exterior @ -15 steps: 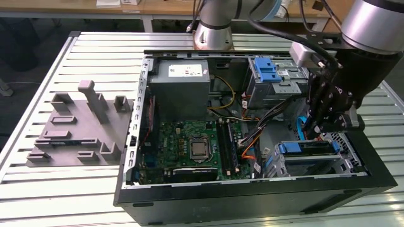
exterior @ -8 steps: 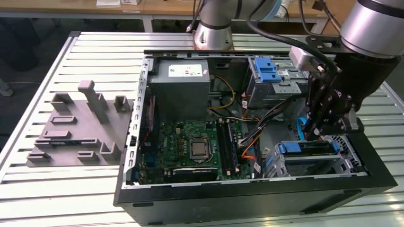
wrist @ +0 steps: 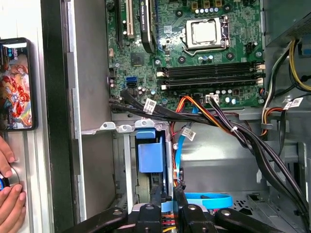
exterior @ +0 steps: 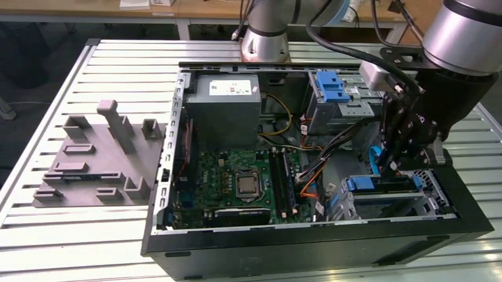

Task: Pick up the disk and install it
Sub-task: 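Insert the second disk wire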

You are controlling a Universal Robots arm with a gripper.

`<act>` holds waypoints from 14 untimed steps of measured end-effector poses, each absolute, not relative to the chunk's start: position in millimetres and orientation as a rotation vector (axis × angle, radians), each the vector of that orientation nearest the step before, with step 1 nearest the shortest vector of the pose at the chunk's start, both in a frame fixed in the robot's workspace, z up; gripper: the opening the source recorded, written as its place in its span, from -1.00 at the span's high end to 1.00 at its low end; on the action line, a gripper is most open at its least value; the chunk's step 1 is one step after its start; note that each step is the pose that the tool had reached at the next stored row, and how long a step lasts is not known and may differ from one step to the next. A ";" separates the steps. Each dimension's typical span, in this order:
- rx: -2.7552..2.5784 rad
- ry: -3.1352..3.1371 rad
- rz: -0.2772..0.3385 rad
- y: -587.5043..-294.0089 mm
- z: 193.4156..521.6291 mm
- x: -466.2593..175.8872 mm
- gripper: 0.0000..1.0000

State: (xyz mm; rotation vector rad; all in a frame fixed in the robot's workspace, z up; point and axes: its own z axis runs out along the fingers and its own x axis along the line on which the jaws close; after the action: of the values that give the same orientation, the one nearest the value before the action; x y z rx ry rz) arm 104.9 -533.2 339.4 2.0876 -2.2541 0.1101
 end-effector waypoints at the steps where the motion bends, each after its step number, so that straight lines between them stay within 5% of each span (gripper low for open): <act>1: 2.088 -2.254 0.110 -533.3 339.4 104.9 0.51; 14: 2.088 -2.254 0.110 -536.1 336.8 104.9 0.51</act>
State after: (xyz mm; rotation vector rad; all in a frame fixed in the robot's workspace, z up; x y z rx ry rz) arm 104.9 -536.1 336.8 2.0877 -2.2542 0.1100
